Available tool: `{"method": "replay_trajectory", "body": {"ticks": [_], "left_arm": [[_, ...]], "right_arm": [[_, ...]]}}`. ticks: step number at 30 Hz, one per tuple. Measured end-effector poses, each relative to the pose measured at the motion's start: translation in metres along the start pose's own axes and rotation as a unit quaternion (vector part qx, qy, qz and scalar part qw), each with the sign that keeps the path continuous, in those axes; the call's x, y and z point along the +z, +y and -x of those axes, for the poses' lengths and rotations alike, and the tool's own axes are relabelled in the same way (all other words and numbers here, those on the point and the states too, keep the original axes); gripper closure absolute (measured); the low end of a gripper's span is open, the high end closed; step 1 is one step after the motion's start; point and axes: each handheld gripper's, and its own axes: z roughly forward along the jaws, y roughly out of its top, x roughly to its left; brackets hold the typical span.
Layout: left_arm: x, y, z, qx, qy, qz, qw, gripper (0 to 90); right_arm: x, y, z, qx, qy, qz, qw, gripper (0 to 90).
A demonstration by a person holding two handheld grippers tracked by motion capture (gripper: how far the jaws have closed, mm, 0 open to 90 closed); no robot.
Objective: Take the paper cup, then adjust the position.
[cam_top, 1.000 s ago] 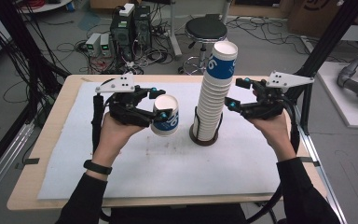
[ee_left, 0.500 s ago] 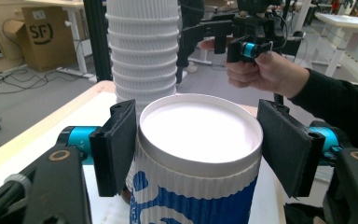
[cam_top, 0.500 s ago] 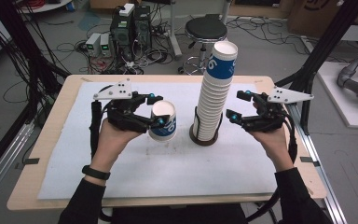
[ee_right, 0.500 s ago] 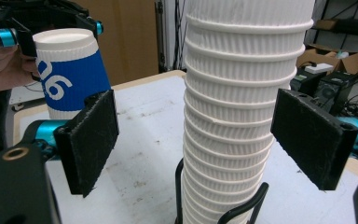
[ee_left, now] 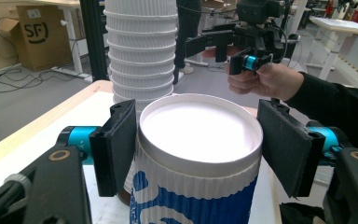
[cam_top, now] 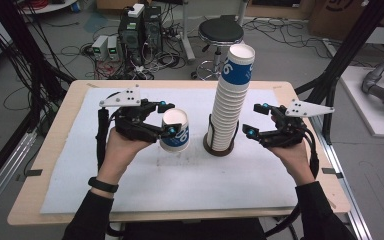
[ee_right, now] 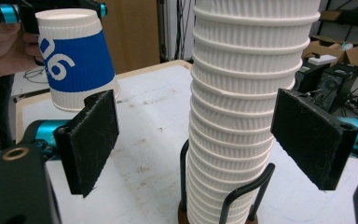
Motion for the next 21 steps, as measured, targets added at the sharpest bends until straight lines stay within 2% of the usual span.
{"method": "replay_trajectory", "body": {"ticks": [10,21], "left_arm": [[0.0008,0.0015,0.0018,-0.003,-0.011,0.010,0.9999,30.8],[-0.0007,0.0029,0.0043,-0.009,-0.019,0.021,0.9996,30.8]], "right_arm": [[-0.0036,0.0006,-0.0037,-0.005,0.016,0.002,0.9999,15.4],[-0.0046,0.0000,-0.0059,-0.009,0.057,0.009,0.9983,15.3]]}}
